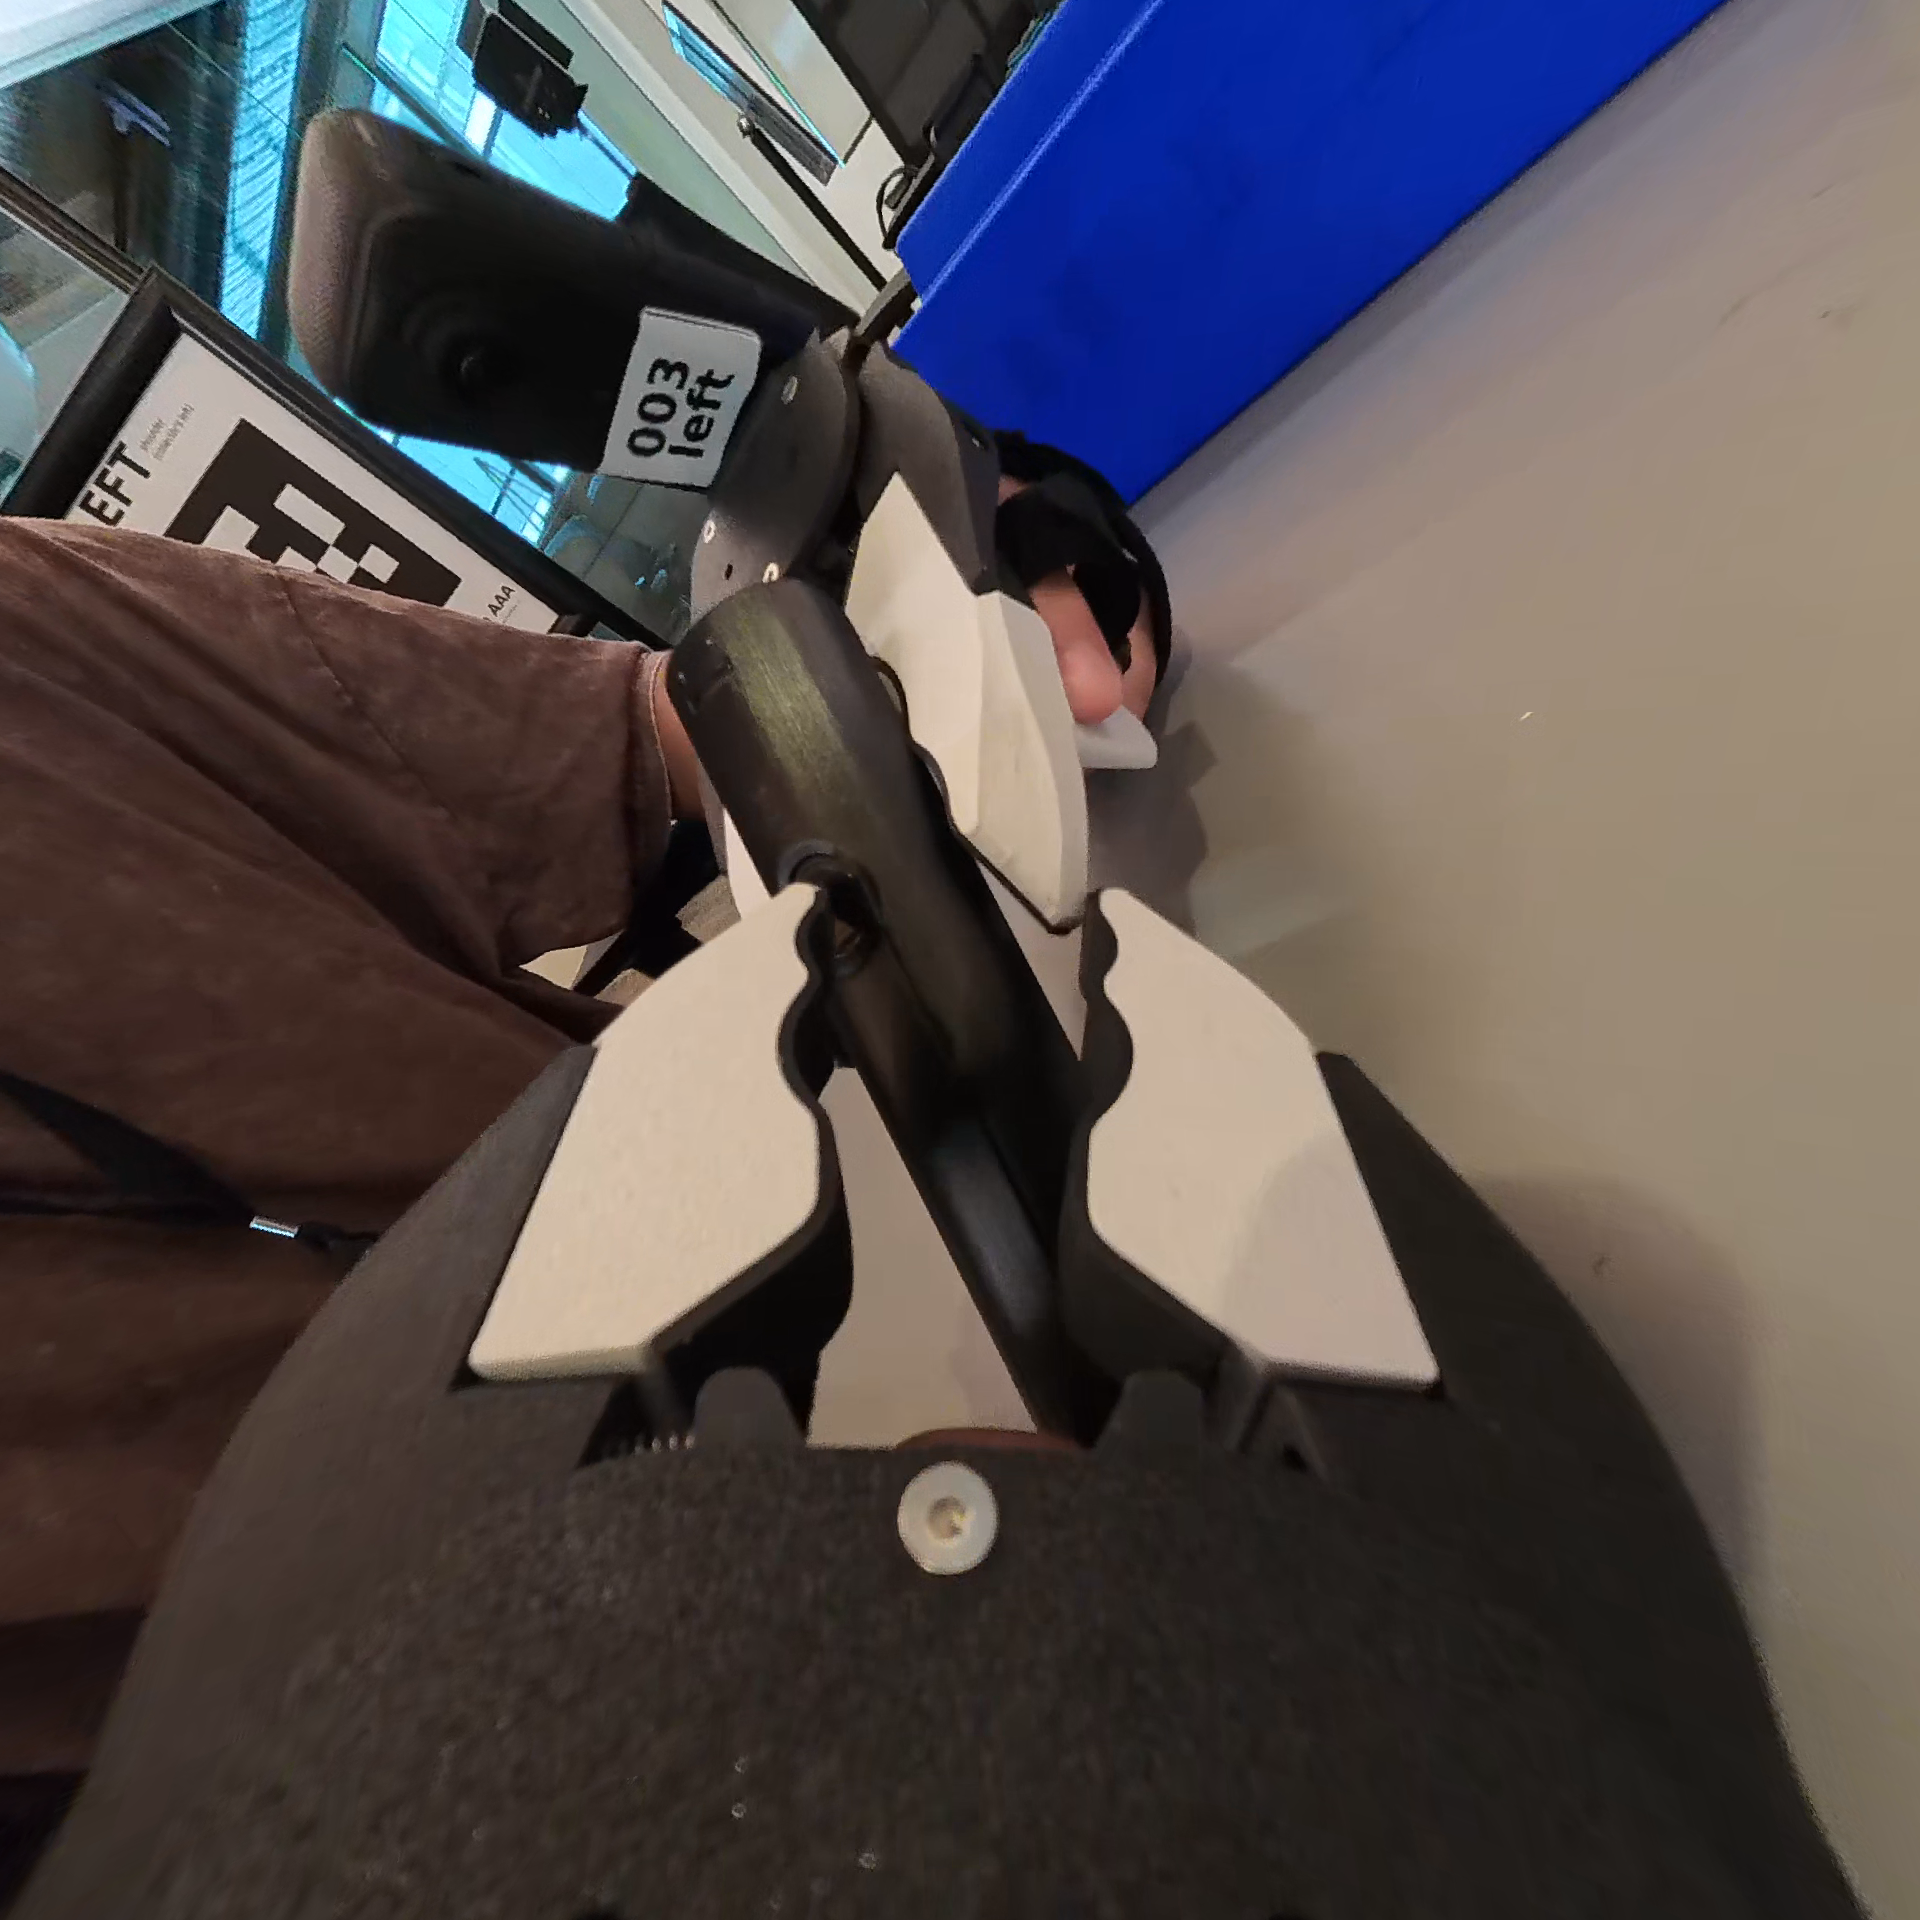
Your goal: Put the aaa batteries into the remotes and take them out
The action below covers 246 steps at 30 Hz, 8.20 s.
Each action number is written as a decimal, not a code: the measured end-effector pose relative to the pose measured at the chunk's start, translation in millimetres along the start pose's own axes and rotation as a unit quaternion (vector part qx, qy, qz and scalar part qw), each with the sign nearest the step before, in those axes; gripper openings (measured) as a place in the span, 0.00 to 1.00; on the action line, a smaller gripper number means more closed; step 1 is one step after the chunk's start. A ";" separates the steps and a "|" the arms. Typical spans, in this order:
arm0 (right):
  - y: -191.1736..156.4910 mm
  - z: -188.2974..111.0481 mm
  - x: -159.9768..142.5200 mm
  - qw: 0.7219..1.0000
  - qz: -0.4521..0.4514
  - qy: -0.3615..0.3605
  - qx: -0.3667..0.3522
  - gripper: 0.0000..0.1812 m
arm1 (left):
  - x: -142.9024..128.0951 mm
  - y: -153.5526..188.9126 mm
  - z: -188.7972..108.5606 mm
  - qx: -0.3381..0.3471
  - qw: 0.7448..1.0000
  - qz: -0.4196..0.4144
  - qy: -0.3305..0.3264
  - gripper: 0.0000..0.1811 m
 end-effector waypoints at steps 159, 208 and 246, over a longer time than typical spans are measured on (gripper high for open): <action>-139.2 11.4 -113.1 0.894 -0.194 0.065 -0.399 0.34 | -101.3 -136.8 -248.9 0.518 0.742 -0.388 -0.176 0.38; -131.0 21.2 -115.6 0.912 -0.189 0.015 -0.365 0.32 | -128.4 -144.2 -237.9 0.523 0.727 -0.378 -0.236 0.25; -130.3 -4.1 -120.3 0.913 -0.163 0.053 -0.371 0.32 | 0.3 -84.0 83.8 0.227 0.915 -0.209 -0.261 0.24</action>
Point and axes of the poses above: each gripper's, where its closed fingertips meet, z out along the fingers, x out of its top, y = z × x across the jaws, the point moved 8 cm from there along -z, back along the fingers, and after that the axes turned 5 degrees about -x, right-handed, at the moved point
